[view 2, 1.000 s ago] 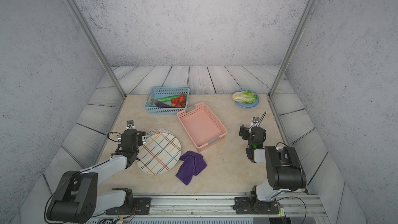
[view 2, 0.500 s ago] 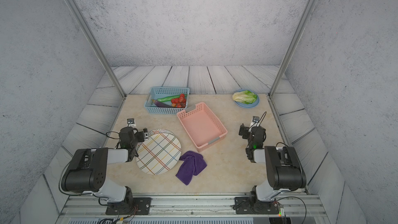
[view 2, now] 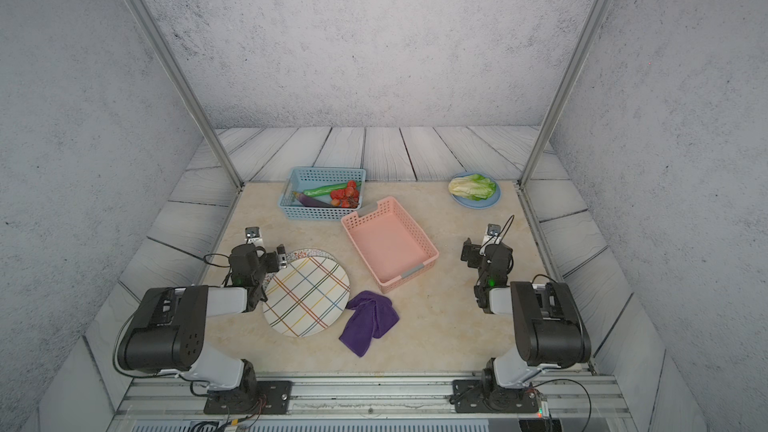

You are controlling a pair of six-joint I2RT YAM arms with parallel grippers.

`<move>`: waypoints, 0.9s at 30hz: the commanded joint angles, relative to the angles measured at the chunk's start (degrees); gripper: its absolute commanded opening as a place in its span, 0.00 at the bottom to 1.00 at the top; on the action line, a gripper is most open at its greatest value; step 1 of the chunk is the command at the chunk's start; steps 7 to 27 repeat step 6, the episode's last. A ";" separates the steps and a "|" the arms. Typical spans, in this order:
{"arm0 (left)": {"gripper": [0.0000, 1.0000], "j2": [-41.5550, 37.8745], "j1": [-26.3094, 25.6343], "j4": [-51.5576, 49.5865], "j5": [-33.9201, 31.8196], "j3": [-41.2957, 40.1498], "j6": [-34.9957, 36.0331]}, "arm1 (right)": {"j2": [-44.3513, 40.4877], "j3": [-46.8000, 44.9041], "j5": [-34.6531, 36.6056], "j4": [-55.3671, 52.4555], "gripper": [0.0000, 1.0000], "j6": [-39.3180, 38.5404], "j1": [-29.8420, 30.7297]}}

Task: Wipe the wet plate dry
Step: Reset both arms

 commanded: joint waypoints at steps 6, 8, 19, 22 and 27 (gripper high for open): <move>0.99 -0.83 0.14 0.87 0.23 0.38 0.54 | 0.95 0.41 0.33 -0.72 0.99 -2.05 1.30; 0.99 -0.83 0.14 0.87 0.23 0.38 0.54 | 0.95 0.41 0.33 -0.72 0.99 -2.05 1.30; 0.99 -0.83 0.14 0.87 0.23 0.38 0.54 | 0.95 0.41 0.33 -0.72 0.99 -2.05 1.30; 0.99 -0.83 0.14 0.87 0.23 0.38 0.54 | 0.95 0.41 0.33 -0.72 0.99 -2.05 1.30; 0.99 -0.83 0.14 0.87 0.23 0.38 0.54 | 0.95 0.41 0.33 -0.72 0.99 -2.05 1.30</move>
